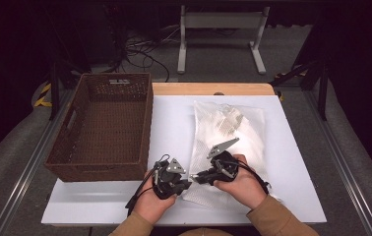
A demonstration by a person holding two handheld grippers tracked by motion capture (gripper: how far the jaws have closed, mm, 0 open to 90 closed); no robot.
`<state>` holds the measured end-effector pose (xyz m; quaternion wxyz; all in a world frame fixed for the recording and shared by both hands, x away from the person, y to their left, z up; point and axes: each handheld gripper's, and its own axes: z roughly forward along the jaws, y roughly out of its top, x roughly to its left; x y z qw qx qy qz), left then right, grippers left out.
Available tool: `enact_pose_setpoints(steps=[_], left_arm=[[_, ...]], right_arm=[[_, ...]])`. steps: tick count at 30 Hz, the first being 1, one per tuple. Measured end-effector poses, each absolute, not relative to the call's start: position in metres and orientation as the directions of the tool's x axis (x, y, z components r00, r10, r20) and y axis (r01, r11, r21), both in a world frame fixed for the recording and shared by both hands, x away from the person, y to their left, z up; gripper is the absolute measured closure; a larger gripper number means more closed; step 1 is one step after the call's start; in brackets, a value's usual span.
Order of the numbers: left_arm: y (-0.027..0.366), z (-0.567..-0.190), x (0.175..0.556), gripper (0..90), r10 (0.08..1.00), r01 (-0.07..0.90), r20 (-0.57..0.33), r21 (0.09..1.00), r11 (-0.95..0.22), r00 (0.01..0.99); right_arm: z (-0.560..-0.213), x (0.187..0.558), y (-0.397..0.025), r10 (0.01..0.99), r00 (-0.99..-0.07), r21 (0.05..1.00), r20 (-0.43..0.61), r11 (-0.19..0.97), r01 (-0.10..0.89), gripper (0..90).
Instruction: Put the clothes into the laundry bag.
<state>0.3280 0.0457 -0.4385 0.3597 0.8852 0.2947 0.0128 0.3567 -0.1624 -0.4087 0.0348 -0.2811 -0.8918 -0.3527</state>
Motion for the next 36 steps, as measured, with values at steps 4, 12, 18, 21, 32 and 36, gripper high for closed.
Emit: enact_pose_setpoints(steps=[4,12,18,21,32,36], left_arm=[[0.045,-0.439,0.328,88.4,0.532,0.515,-0.189,0.64,-0.571,0.825],[0.044,-0.439,0.327,88.4,0.532,0.512,-0.184,0.637,-0.577,0.827],[0.044,-0.439,0.328,88.2,0.527,0.512,-0.189,0.637,-0.576,0.828],[0.044,-0.439,0.328,87.7,0.524,0.508,-0.187,0.637,-0.579,0.831],[0.05,-0.438,0.331,75.5,0.531,0.532,-0.231,0.66,-0.53,0.815],[0.059,-0.436,0.336,72.8,0.527,0.555,-0.28,0.675,-0.487,0.802]], right_arm=[[-0.408,0.356,-0.16,0.477,-0.845,0.615,0.243,0.598,0.514,80.2],[-0.409,0.356,-0.156,0.464,-0.86,0.615,0.212,0.621,0.486,81.7],[-0.408,0.354,-0.155,0.444,-0.88,0.619,0.165,0.648,0.443,83.2],[-0.408,0.353,-0.154,0.437,-0.887,0.612,0.147,0.664,0.429,86.7],[-0.405,0.352,-0.156,0.441,-0.887,0.631,0.138,0.651,0.421,86.7],[-0.403,0.352,-0.159,0.441,-0.886,0.637,0.143,0.644,0.424,86.7]])
